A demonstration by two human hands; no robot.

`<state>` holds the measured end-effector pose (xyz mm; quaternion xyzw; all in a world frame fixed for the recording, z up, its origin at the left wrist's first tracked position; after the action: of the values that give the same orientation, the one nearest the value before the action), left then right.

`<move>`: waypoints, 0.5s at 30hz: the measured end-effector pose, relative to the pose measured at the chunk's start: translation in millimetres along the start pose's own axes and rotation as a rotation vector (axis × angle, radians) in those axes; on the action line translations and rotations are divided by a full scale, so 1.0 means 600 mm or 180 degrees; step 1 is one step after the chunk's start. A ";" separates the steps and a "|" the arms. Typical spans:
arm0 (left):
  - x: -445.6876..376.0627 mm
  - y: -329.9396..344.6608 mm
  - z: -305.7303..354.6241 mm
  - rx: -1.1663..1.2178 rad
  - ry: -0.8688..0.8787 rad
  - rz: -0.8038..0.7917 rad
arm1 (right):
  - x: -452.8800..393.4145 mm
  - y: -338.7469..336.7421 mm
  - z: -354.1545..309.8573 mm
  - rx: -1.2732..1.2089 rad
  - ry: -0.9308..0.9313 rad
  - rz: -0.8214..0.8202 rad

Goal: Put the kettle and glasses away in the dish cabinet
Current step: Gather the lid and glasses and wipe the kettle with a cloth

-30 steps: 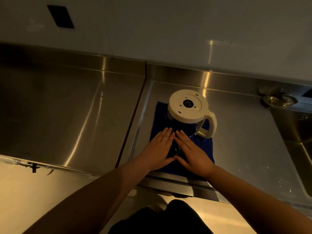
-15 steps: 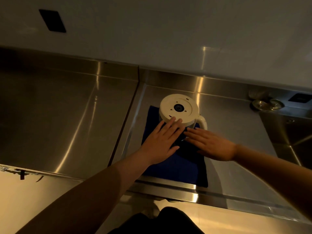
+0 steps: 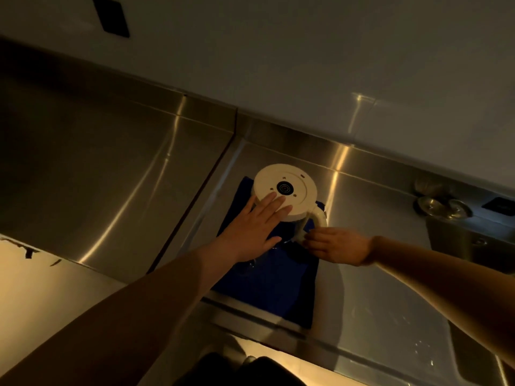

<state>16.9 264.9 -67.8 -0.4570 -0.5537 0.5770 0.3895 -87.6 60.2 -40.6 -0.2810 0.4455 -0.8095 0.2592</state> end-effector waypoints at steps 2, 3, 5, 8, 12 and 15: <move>0.001 0.000 0.000 -0.0034 -0.0023 -0.0018 | -0.005 0.006 0.009 0.0231 -0.0275 -0.0086; 0.002 0.000 0.002 -0.0044 -0.0033 -0.0020 | -0.008 0.009 0.013 0.0365 -0.0383 -0.0102; 0.002 0.000 0.005 -0.0052 -0.0073 -0.0026 | -0.017 0.014 0.020 0.0582 -0.0554 -0.0093; -0.002 0.002 0.009 -0.0083 -0.0180 -0.0022 | -0.025 0.018 0.029 0.0806 -0.0663 -0.0088; -0.005 0.001 0.016 -0.0066 -0.0256 -0.0011 | -0.023 0.026 0.031 0.0913 -0.0749 -0.0085; -0.008 -0.004 0.018 -0.0019 -0.0339 0.0034 | -0.018 0.023 0.038 0.0787 -0.0733 -0.0032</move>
<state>7.8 257.4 -65.4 -0.4297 -0.5729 0.6008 0.3551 -62.1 47.7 -44.4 -0.3401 0.3085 -0.8219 0.3371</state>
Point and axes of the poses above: each hand's wrist, its own x-axis away from the middle knuckle, its own y-axis out of the palm, z = x × y, the point moved 2 cm from there along -x, towards the middle knuckle, and after that the axes turned 9 degrees about y, right-handed, at the moved point
